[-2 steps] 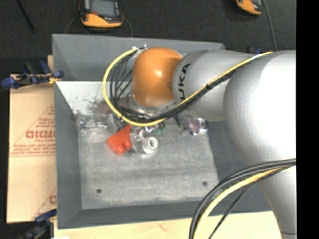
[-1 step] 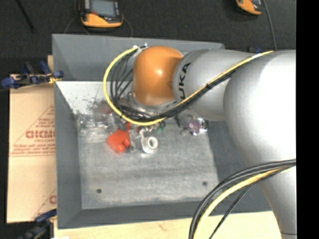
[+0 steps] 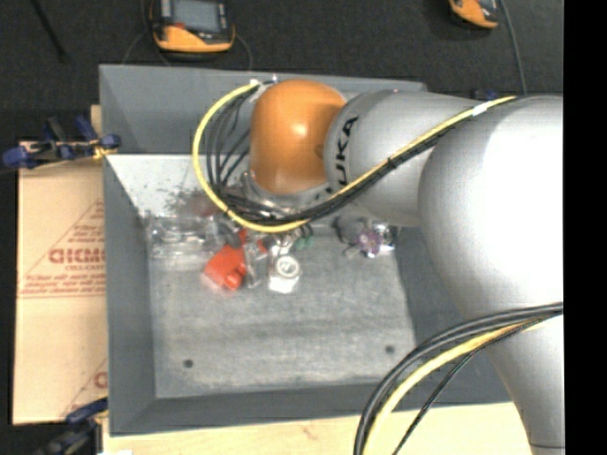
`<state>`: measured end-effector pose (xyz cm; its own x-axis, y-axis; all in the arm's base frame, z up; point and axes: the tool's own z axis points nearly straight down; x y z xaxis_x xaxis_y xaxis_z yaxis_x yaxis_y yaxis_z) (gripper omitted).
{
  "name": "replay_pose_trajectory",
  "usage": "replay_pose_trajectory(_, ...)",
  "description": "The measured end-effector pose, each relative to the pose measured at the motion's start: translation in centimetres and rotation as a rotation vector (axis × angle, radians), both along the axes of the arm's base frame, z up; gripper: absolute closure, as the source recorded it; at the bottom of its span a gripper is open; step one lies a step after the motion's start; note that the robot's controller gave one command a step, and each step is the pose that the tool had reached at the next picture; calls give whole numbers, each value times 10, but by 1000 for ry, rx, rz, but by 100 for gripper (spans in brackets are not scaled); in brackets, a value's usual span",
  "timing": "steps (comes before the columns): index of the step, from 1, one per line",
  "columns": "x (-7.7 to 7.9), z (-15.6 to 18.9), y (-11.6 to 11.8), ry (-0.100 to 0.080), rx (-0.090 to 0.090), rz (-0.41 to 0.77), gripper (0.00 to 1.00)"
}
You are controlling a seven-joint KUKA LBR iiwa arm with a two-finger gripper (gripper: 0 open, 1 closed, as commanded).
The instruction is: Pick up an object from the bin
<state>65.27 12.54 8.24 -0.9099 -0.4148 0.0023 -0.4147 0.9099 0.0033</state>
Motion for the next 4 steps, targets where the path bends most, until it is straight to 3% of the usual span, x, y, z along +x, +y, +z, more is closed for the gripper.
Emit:
replay_pose_trajectory(1,-32,162,17,-17,0,146,100)
replay_pose_trajectory(2,-17,123,95,-9,3,120,100)
replay_pose_trajectory(3,-17,125,91,-9,2,113,0)
replay_pose_trajectory(4,-25,73,33,-4,-4,199,0)
